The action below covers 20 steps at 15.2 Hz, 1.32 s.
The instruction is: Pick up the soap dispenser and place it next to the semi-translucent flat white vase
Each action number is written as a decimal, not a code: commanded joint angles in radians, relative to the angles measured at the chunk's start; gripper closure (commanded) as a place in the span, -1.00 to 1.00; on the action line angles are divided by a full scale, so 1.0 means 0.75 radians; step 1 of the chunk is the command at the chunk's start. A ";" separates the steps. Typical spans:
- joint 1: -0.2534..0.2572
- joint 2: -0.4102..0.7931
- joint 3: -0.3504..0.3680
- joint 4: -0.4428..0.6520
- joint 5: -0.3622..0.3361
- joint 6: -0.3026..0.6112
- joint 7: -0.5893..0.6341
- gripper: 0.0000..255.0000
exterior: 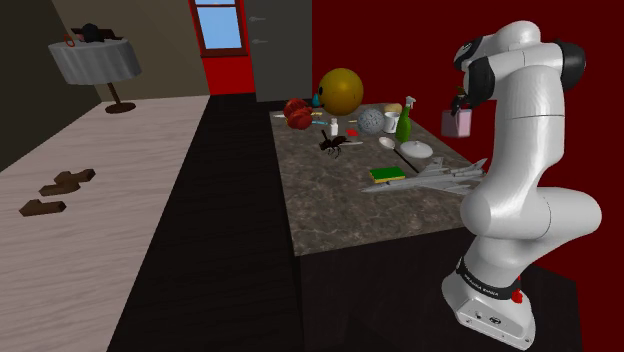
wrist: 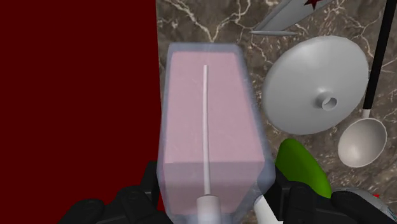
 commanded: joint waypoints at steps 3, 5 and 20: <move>-0.006 0.039 0.010 -0.066 0.021 0.068 -0.022 1.00; -0.008 0.051 0.017 -0.082 0.030 0.094 -0.032 1.00; -0.010 0.086 0.043 -0.141 0.060 0.186 -0.060 -1.00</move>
